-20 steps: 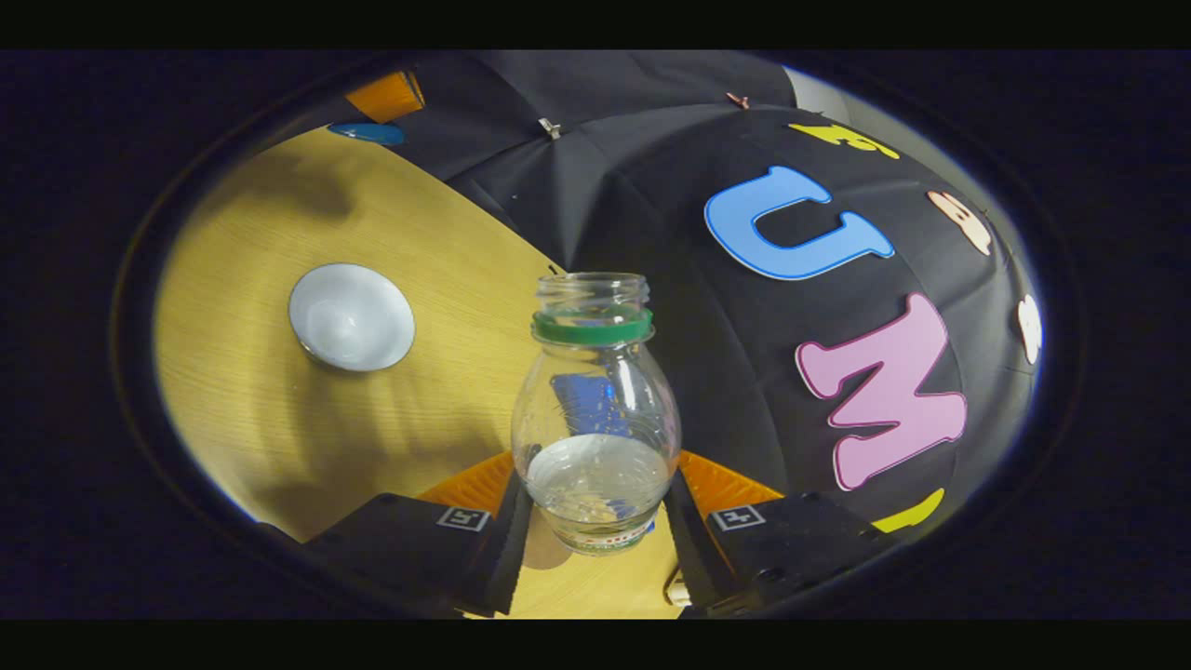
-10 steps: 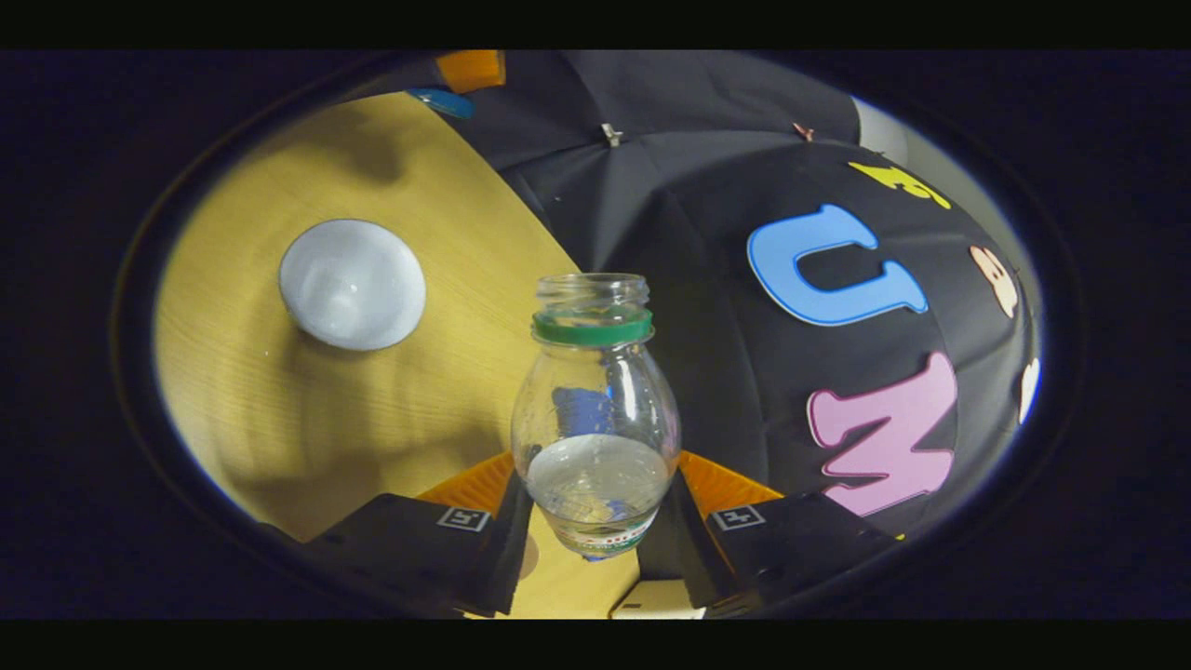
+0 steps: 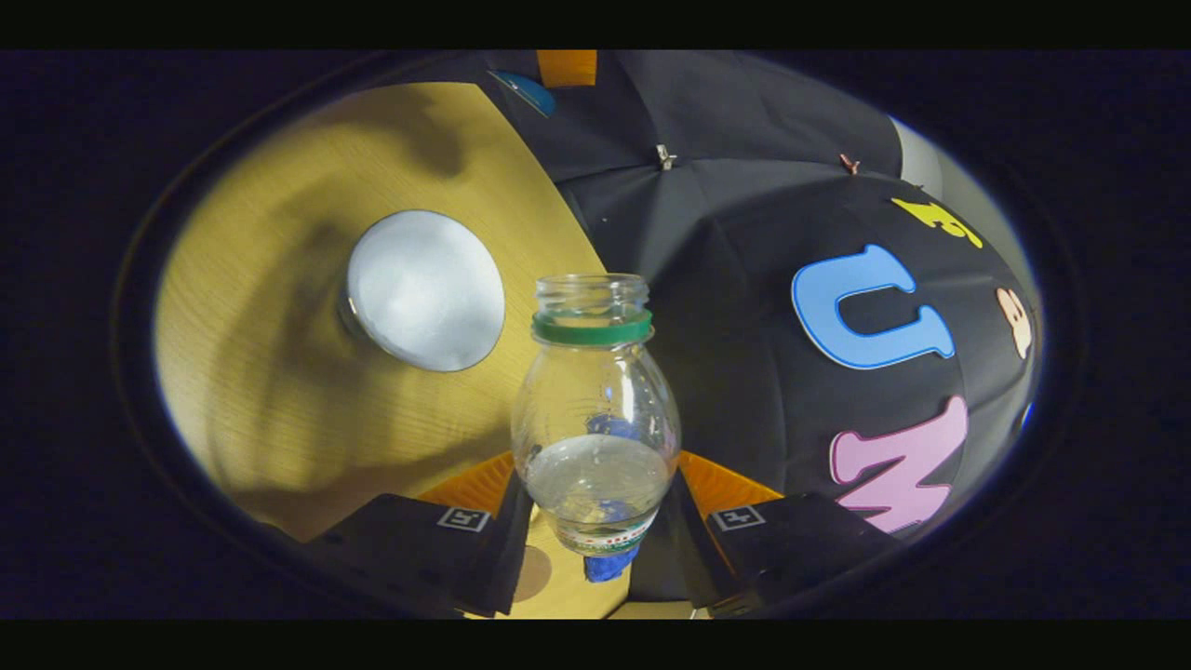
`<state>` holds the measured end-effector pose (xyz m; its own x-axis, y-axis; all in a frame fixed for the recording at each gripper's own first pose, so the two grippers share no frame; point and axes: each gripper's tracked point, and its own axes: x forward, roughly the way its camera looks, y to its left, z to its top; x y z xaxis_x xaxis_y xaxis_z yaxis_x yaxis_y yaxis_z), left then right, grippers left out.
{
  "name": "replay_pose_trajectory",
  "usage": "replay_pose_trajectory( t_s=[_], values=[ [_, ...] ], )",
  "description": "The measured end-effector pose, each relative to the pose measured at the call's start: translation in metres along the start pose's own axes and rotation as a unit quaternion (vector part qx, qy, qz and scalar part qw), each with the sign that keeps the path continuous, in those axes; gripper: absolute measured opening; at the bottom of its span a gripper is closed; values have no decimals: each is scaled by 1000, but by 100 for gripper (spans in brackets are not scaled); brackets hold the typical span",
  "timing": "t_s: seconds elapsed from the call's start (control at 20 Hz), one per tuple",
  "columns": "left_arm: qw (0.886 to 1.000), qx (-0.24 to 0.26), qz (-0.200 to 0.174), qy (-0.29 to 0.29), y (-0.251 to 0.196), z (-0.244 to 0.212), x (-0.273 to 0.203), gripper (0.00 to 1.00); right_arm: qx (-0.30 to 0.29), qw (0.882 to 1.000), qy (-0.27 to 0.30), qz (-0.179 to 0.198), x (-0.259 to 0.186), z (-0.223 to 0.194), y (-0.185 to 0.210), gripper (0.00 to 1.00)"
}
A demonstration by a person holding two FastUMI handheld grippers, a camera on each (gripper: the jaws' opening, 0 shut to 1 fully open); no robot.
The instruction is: Open the teacup lid with one hand, grasp the water bottle and pour water into the teacup with the other hand; after pouring, place the water bottle on the coaster and then close the teacup lid.
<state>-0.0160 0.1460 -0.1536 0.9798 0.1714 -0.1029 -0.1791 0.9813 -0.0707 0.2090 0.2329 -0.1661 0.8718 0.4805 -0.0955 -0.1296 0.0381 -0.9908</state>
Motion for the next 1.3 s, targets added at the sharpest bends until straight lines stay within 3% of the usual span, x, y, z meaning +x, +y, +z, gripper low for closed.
replay_pose_trajectory(
  t_s=[0.35, 0.4, 0.6, 1.3],
  values=[
    [1000, 2, -1, 5, -2, -6, 5, 23, -43, 999, -17, -19, 7, 0, -5, 70],
    [1000, 2, 0, 5, -2, -5, 6, 19, -50, 998, -20, -21, 6, 1, -5, 70],
    [1000, 3, -4, 5, -3, -5, 6, 23, -82, 996, -39, -23, 8, 0, -10, 71],
    [1000, -6, -13, 14, -2, -12, 6, 24, -142, 988, -64, -2, 24, -1, -15, 70]
  ],
)
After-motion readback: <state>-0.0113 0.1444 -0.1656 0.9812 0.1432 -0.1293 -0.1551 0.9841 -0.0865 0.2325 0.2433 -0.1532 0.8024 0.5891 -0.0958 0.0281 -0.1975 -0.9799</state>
